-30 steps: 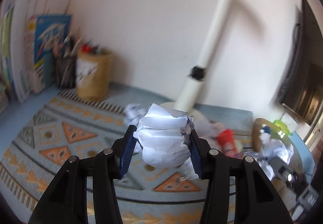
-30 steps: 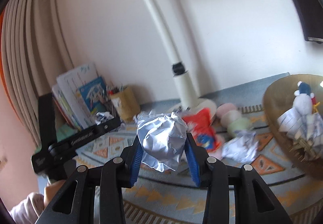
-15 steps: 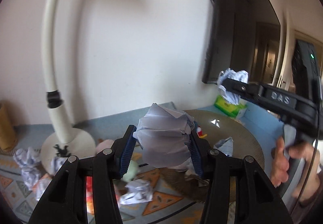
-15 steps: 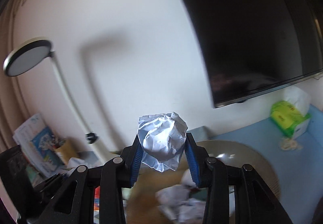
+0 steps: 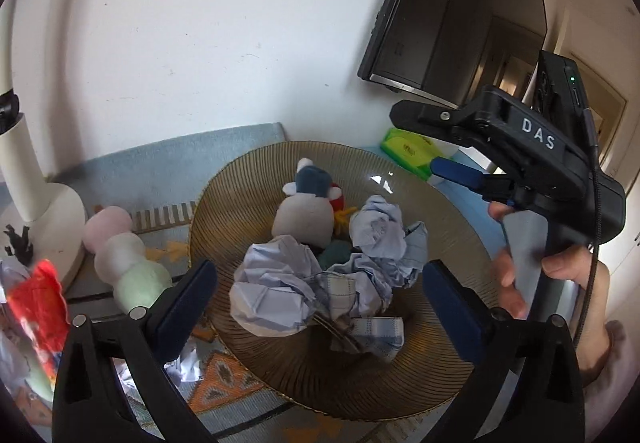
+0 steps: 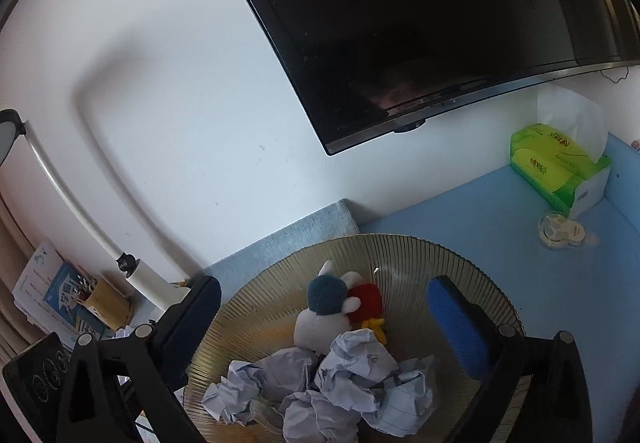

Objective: Organize objects
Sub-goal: 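Carry both paper balls to the basket and open both tools, then grasp a paper ball with the left tool while the right grasps the red snack bag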

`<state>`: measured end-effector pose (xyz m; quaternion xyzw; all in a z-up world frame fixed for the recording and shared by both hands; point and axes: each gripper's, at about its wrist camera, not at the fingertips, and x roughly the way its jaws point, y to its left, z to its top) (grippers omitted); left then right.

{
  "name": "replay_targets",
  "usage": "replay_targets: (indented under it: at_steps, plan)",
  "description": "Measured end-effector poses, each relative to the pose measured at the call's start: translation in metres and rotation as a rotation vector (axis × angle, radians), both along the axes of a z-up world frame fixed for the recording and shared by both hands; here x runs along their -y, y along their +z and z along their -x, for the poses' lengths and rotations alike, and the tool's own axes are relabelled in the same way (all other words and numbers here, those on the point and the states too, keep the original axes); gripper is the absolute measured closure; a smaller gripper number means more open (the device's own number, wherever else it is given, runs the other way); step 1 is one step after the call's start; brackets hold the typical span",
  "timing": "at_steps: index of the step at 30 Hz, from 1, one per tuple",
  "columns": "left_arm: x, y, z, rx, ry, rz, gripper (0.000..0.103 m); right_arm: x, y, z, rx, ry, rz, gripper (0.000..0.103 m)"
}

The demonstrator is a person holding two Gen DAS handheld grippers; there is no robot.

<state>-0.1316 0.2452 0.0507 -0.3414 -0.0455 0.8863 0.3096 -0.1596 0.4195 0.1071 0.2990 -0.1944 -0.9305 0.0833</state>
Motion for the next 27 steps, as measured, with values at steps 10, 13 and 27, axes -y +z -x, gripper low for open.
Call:
replay_targets:
  at_steps: [10, 13, 27]
  plan:
    - [0.021, 0.035, -0.022, -0.085, 0.032, 0.035, 0.000, 0.026, 0.023, -0.011, 0.010, 0.013, 0.034, 0.000]
    - [0.038, 0.048, -0.027, -0.119, 0.062, 0.051, 0.000, 0.045, 0.037, -0.019, -0.010, 0.038, 0.018, 0.000]
    - [0.208, 0.110, -0.036, -0.235, 0.352, 0.078, 0.000, 0.162, 0.094, -0.060, -0.114, 0.185, -0.113, 0.000]
